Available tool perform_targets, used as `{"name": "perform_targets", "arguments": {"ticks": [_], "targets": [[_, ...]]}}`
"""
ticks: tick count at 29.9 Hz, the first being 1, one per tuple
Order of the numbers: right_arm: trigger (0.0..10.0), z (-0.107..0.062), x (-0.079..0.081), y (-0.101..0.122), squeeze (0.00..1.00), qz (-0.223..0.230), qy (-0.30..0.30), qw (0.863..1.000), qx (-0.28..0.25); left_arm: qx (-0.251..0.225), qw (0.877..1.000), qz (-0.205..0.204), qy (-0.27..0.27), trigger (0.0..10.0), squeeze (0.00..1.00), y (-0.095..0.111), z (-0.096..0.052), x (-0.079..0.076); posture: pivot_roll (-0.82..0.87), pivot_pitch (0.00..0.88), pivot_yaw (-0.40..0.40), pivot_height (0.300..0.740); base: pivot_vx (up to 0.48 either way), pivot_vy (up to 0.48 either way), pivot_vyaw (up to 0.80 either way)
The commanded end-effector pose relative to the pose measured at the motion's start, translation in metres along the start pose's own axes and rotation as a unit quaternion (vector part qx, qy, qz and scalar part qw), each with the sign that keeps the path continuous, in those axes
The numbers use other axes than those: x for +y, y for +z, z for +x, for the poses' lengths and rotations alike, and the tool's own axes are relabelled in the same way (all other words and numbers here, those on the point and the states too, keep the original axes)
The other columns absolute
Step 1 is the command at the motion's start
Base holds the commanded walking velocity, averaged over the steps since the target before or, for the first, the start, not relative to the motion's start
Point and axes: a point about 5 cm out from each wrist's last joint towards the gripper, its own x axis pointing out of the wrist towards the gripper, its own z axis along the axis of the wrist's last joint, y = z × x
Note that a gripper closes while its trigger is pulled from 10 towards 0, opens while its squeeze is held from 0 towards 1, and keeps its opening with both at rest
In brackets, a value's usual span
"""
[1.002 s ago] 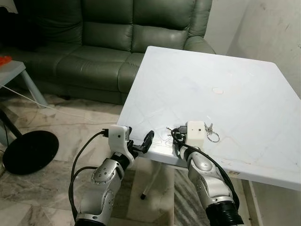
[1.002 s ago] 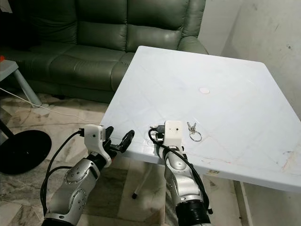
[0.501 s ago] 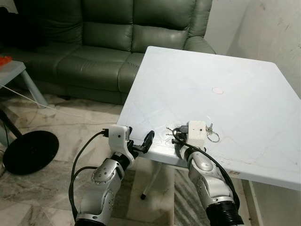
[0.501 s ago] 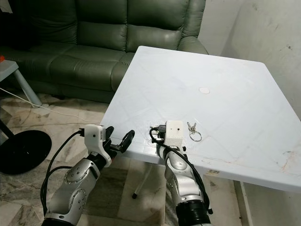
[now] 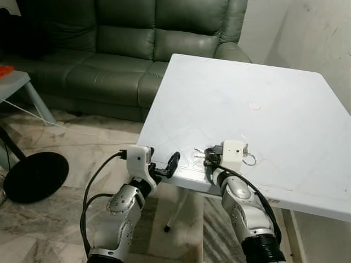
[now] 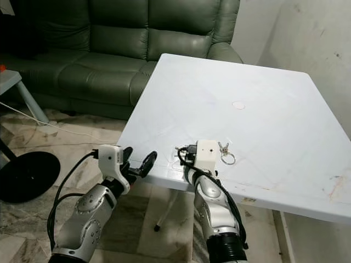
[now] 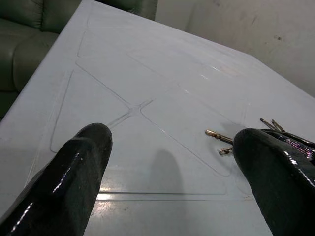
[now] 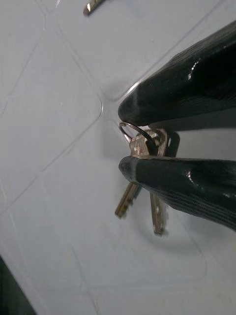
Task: Hang keys on a hook
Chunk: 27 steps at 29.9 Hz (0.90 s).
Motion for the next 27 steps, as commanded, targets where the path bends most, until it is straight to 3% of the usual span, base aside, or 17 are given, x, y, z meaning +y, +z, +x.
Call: {"name": "perform_targets", "arguments": {"ticks": [1, 2, 4, 5, 27], "targets": [[10.0, -0.0016, -0.0025, 0.0060, 0.00, 0.003, -0.003, 1.000, -0.014, -0.004, 1.000, -0.010, -0.006, 10.0, 0.00, 0.0015, 0.0030, -0.0087, -0.03, 0.022, -0.062, 0.740, 0.000, 0.000, 0.00], [3.7, -0.0019, -0.0028, 0.0057, 0.00, 0.002, -0.003, 1.000, -0.015, -0.004, 1.000, -0.010, -0.006, 10.0, 0.00, 0.0016, 0.0033, -0.0088, -0.03, 0.022, -0.062, 0.740, 0.000, 0.000, 0.00], [3.7, -0.0022, -0.0032, 0.0054, 0.00, 0.000, -0.002, 1.000, -0.015, -0.004, 1.000, -0.011, -0.007, 10.0, 0.00, 0.0017, 0.0036, -0.0089, -0.03, 0.022, -0.062, 0.740, 0.000, 0.000, 0.00], [0.3, -0.0026, -0.0034, 0.0051, 0.00, 0.000, -0.002, 1.000, -0.015, -0.004, 1.000, -0.011, -0.007, 10.0, 0.00, 0.0017, 0.0033, -0.0089, -0.03, 0.024, -0.060, 0.740, 0.000, 0.000, 0.00], [0.0, -0.0046, -0.0053, 0.0052, 0.00, -0.001, -0.009, 1.000, -0.024, -0.005, 1.000, -0.012, -0.006, 10.0, 0.00, 0.0033, 0.0035, -0.0089, -0.03, 0.028, -0.060, 0.740, 0.000, 0.000, 0.00]]}}
